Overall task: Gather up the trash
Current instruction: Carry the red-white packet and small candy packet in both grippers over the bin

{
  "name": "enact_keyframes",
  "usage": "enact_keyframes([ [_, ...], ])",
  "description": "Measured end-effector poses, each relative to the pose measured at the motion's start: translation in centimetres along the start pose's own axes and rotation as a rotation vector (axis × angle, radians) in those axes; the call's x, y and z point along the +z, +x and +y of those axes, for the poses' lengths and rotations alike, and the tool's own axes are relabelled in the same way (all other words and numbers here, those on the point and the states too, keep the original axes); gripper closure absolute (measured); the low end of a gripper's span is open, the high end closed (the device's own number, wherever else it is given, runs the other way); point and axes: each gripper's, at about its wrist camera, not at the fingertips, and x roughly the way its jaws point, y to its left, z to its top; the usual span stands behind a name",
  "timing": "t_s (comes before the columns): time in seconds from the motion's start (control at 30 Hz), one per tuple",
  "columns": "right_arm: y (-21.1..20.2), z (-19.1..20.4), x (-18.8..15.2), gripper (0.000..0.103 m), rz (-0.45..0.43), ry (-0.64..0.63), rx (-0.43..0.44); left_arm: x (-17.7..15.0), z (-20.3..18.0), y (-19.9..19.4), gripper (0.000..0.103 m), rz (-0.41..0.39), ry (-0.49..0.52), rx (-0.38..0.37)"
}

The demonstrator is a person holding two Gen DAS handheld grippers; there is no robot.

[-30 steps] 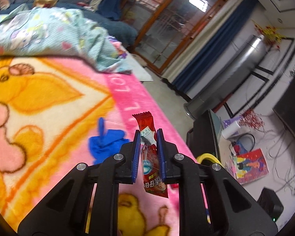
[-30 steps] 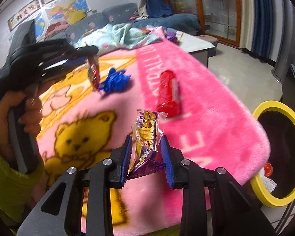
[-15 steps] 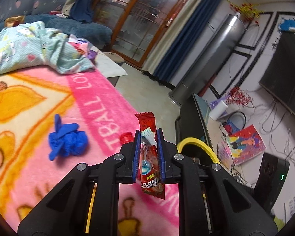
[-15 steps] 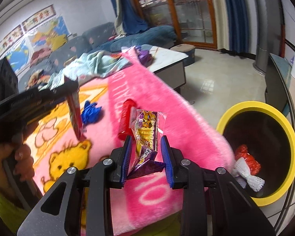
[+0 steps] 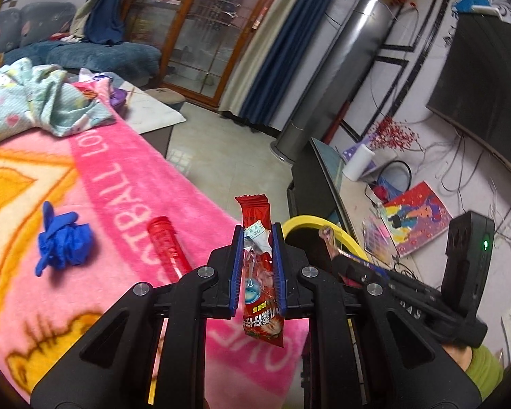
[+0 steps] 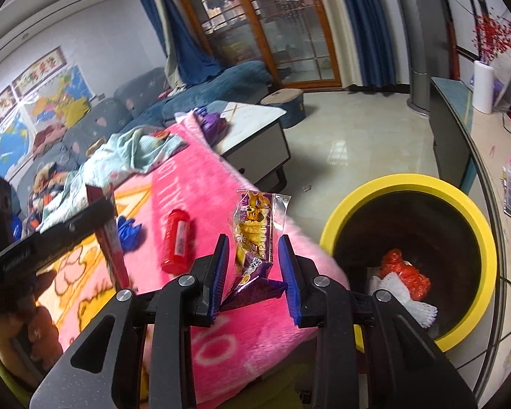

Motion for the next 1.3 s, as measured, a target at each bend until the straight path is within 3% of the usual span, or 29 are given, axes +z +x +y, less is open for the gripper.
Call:
enact_keyframes([
  [0.73, -2.2, -6.9, 0.6, 0.074, -0.076, 0.163, -0.131, -1.7, -7.5, 3.8, 0.092, 0.074, 0.168, -0.089],
  [1.3, -2.5, -13.1, -0.2, 0.074, -0.080, 0.309, -0.202, -2.8, -12.0, 9.0, 0.092, 0.126, 0.267, -0.128],
])
